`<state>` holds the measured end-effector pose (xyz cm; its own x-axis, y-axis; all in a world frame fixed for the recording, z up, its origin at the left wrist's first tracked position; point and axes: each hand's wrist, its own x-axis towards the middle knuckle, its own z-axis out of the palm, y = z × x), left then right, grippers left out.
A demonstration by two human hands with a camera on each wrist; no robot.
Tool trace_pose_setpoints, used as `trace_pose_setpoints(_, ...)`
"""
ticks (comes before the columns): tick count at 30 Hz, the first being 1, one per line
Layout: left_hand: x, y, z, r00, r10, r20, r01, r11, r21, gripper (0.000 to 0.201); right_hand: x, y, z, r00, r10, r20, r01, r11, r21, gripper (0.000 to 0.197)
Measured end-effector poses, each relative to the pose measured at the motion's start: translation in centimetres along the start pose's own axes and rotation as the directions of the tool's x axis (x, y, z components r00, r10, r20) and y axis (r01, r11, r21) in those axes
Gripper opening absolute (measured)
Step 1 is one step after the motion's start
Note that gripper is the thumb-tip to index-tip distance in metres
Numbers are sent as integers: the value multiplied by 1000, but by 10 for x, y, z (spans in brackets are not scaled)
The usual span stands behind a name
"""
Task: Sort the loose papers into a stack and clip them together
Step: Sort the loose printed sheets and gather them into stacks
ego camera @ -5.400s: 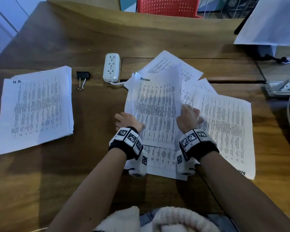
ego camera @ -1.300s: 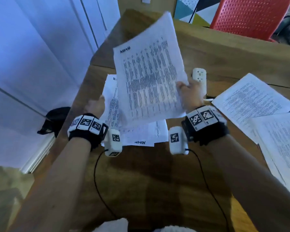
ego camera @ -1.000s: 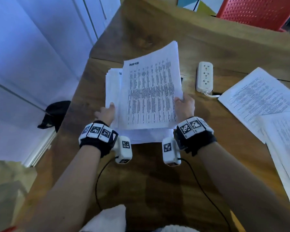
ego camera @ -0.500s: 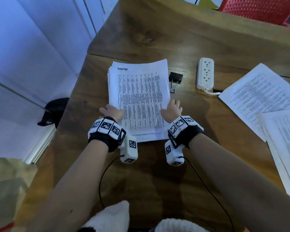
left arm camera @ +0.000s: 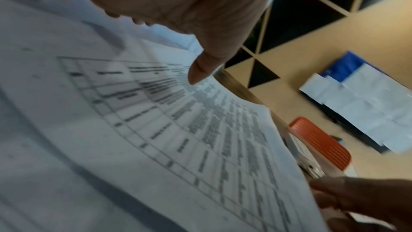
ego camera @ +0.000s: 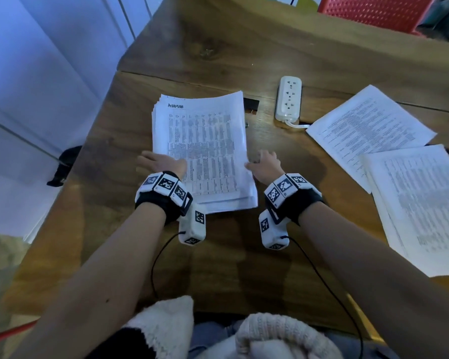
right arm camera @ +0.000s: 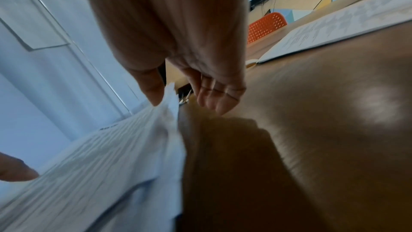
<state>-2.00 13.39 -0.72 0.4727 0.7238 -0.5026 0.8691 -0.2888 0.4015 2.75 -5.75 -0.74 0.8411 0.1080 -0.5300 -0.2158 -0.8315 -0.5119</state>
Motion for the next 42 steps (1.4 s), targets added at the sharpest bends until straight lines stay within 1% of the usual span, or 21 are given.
trace_pose_setpoints(2,-16,16,11,995,89,-44,-90,996,-11,89,-2,24,-22,998,25,-65,-25,1000,9,57)
trace_pose_setpoints(4,-32,36,20,986,163,-38,-162,986,34,84,-2,50,-43,989,76,-125,-75,997,13,57)
trace_pose_setpoints(8,-78,84,55,945,311,100,-320,943,93,68,-11,120,-90,936,209,-284,-230,972,-42,54)
trace_pose_setpoints(11,-108,115,84,912,361,193,-393,904,169,60,-17,163,-113,882,274,-383,-325,943,-73,61)
trace_pose_setpoints(13,-125,133,104,894,375,245,-427,878,214,60,-20,186,-128,873,313,-373,-372,923,-95,74)
trace_pose_setpoints(15,-137,147,122,884,365,293,-437,868,236,59,-22,205,-137,886,341,-313,-388,916,-103,86)
trace_pose_setpoints(17,-144,160,142,870,345,352,-436,872,225,57,-23,222,-144,900,340,-272,-387,912,-138,91)
trace_pose_setpoints(19,-152,172,161,849,310,427,-416,892,179,57,-24,233,-150,919,282,-277,-350,905,-240,82)
trace_pose_setpoints(21,-160,183,179,847,237,477,-312,946,83,55,-25,239,-154,940,180,-290,-288,875,-389,61)
trace_pose_setpoints(23,-163,193,197,862,204,464,-236,972,10,46,-22,244,-158,944,93,-318,-236,860,-451,42)
trace_pose_setpoints(24,-166,199,204,868,195,457,-228,974,18,45,-20,248,-161,938,80,-336,-225,879,-420,34)
trace_pose_setpoints(27,-147,211,231,926,138,351,-154,988,18,98,-12,262,-170,933,46,-356,-149,952,-268,17)
trace_pose_setpoints(28,-142,214,236,950,134,281,-152,988,42,108,-10,266,-172,935,30,-354,-122,963,-241,14)
trace_pose_setpoints(29,-139,217,239,969,124,214,-146,985,93,110,-8,271,-174,937,19,-349,-100,971,-216,14)
trace_pose_setpoints(31,-147,219,234,976,170,134,-196,958,210,106,-9,276,-175,938,22,-347,-82,984,-159,31)
trace_pose_setpoints(34,-150,224,238,968,233,95,-250,928,276,92,-5,270,-182,942,34,-333,-68,994,-90,36)
trace_pose_setpoints(36,-145,228,240,946,284,159,-317,915,251,67,2,255,-191,929,10,-370,-35,998,-59,28)
trace_pose_setpoints(37,-143,230,239,920,329,212,-372,903,212,54,6,245,-197,907,-20,-420,-3,998,-56,21)
trace_pose_setpoints(39,-138,228,232,833,451,320,-513,846,144,40,14,229,-204,844,-136,-518,95,990,-105,10)
trace_pose_setpoints(40,-135,224,228,786,484,385,-561,819,117,37,17,223,-204,816,-207,-540,145,977,-155,13)
trace_pose_setpoints(42,-129,211,216,711,497,497,-592,805,42,36,23,219,-196,798,-344,-494,253,937,-242,28)
